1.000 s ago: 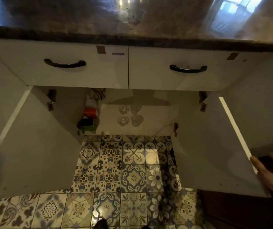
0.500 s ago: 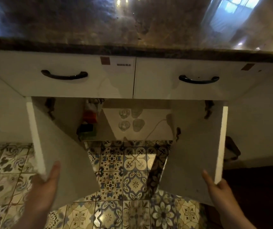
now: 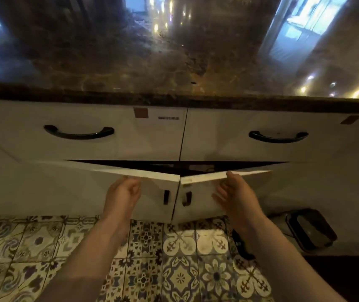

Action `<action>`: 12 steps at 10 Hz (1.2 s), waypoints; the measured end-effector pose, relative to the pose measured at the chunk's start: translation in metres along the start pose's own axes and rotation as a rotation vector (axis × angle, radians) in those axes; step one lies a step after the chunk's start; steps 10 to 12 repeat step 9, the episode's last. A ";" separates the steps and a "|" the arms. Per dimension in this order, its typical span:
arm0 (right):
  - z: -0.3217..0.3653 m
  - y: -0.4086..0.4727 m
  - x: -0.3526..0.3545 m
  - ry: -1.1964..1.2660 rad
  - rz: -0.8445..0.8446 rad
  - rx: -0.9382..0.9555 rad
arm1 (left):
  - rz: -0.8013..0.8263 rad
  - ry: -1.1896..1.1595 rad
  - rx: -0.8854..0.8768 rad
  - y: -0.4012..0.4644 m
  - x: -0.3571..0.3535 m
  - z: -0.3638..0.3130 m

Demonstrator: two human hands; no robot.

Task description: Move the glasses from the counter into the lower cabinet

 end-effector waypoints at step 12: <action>0.028 -0.025 0.003 -0.985 -0.001 0.311 | 0.102 0.812 -0.127 -0.011 -0.008 -0.005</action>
Point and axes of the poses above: each hand's wrist, its own y-axis towards the middle knuckle, its own x-axis out of the back of the hand, z = x × y, the point moved 7 cm from there along y, towards the middle knuckle, and after that the axes turned 14 degrees about -y, right-handed, at the moved point
